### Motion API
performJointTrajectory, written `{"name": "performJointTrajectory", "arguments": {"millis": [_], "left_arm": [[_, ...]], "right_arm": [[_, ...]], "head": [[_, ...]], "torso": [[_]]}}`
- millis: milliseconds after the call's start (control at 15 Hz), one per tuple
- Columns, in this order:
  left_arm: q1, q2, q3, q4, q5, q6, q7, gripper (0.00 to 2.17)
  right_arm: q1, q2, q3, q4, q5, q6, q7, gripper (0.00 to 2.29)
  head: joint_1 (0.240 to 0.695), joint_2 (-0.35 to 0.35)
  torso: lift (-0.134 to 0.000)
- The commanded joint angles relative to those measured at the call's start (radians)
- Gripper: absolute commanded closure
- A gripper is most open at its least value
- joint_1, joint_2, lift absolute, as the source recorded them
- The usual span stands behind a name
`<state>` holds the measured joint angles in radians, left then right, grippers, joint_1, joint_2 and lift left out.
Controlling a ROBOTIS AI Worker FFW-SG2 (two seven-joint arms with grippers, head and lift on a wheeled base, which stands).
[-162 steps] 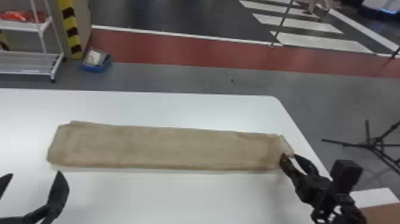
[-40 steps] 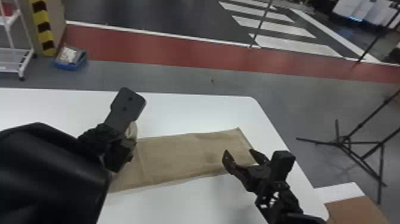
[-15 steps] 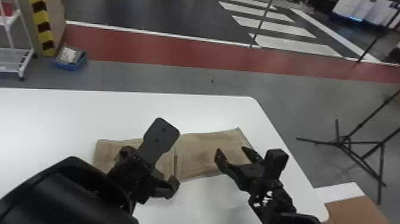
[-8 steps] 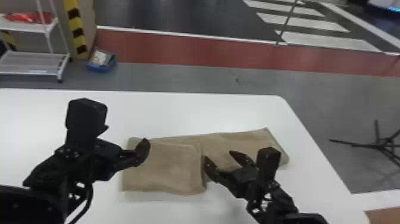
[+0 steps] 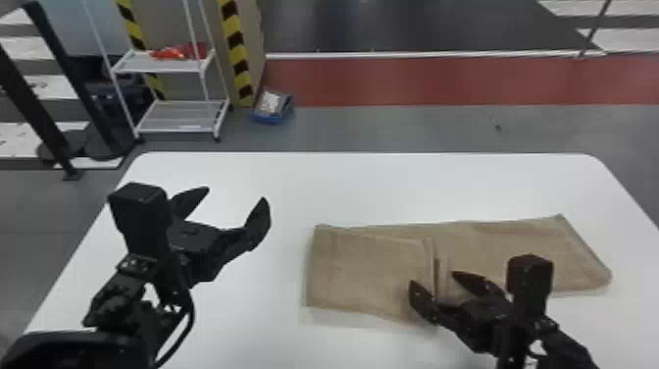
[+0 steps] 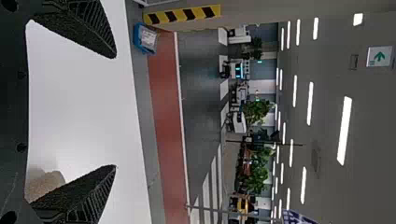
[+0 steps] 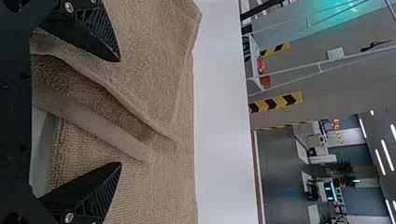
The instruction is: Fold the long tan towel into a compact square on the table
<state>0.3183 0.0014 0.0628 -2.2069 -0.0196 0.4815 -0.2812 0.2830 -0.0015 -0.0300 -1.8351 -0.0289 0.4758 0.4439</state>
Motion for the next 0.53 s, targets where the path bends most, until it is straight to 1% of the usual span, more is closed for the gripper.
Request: {"name": "performJointTrajectory", "arguments": {"millis": [0,200,333,467], "left_arm": [[0.031,-0.004,0.031,0.007,0.035,-0.043,-0.004,0.03],[0.053,-0.004,0.055,0.024,0.067,-0.077,-0.019,0.03],[0.059,-0.004,0.060,0.027,0.081,-0.080,-0.024,0.03],[0.065,-0.004,0.063,0.030,0.083,-0.093,-0.027,0.03]], "right_arm": [[-0.004,0.002,0.019,-0.003,0.009,0.005,0.001,0.10],[-0.010,0.002,0.051,-0.003,0.029,0.011,0.001,0.13],[-0.010,0.002,0.061,-0.003,0.043,0.014,0.001,0.23],[-0.010,0.002,0.059,-0.004,0.040,0.014,0.015,0.39]], "head": [[0.695,0.059],[0.695,0.091],[0.695,0.108],[0.695,0.124]], "torso": [[-0.113],[-0.113],[-0.113],[-0.113]]}}
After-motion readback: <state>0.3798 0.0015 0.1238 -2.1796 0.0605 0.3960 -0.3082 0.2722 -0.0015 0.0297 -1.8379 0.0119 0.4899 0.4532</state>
